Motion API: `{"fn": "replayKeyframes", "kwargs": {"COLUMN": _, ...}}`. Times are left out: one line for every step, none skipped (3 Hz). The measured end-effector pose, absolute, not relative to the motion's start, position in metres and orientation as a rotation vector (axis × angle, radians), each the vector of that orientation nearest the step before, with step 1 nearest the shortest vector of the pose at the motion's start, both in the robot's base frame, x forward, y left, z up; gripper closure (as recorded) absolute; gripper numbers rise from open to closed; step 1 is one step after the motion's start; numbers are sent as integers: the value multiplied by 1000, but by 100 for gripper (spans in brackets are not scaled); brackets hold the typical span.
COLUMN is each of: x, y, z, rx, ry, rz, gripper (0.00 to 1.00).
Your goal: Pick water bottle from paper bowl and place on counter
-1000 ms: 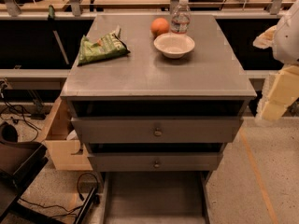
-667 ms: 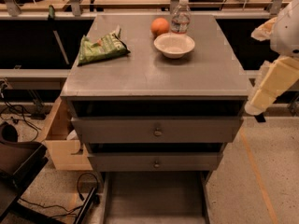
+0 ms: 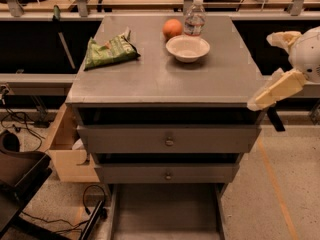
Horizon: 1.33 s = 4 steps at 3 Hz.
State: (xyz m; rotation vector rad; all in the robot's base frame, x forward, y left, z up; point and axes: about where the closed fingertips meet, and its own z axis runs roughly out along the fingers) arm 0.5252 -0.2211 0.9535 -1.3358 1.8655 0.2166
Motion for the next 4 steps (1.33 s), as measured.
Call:
{"fn": "replayKeyframes", "kwargs": {"x": 575, "y": -221, "z": 977, "rx": -1140, "ry": 1589, "rz": 290, "gripper": 0}}
{"fn": "replayKeyframes", "kwargs": {"x": 620, "y": -227, "z": 1017, "rx": -947, "ry": 1400, "rz": 326, "gripper": 0}}
{"fn": "replayKeyframes", "kwargs": {"x": 626, "y": -226, "z": 1022, "rx": -921, "ry": 1378, "rz": 336, "gripper": 0}}
{"fn": "replayKeyframes", "kwargs": {"x": 625, "y": -226, "z": 1022, "rx": -923, "ry": 1379, "rz": 336, "gripper": 0}}
